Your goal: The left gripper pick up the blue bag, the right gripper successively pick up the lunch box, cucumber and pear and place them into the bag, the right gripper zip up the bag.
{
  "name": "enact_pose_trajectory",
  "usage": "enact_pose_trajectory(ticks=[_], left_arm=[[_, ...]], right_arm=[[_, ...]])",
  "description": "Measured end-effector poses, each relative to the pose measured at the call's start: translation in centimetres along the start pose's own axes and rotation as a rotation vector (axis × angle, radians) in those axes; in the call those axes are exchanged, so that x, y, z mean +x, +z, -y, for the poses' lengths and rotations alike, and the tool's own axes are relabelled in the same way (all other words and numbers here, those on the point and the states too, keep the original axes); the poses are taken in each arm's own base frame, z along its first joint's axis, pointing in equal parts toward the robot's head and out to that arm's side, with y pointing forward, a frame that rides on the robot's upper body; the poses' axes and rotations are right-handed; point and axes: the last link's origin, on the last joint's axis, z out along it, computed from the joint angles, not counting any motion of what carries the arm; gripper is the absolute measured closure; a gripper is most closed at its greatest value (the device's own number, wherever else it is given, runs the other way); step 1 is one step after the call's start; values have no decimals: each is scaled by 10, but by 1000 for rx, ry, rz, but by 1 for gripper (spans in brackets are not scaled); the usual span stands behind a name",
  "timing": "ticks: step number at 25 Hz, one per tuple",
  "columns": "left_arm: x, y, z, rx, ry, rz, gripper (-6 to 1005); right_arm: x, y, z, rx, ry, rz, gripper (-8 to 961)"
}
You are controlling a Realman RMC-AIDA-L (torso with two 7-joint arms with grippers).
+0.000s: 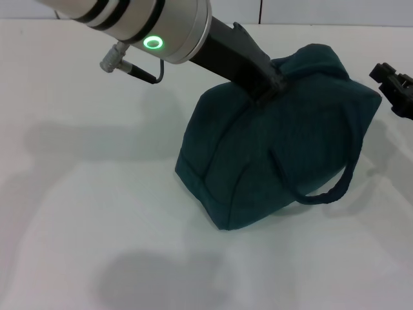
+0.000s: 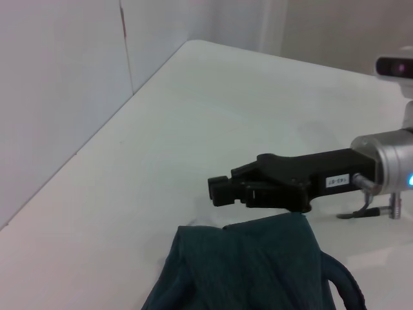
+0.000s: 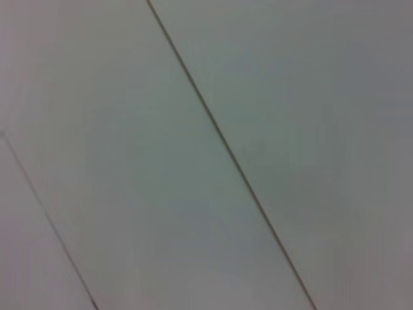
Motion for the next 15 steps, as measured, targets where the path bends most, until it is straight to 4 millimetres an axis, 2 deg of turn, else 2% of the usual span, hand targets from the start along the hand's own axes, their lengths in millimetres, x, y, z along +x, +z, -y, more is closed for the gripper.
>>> enact_pose_trajectory(ticks=[5,11,15], left_arm=[[-1,1,1,5,-7,-8,958],[-2,1,3,12,-16,-15,959],[-3,2,6,18,-26,-15,960]], right_arm=[[-1,-12,-2,-14,-14,34,859],[2,-30,-3,-18,-42,50,672],[5,-41,-1,4,-55,46,509]])
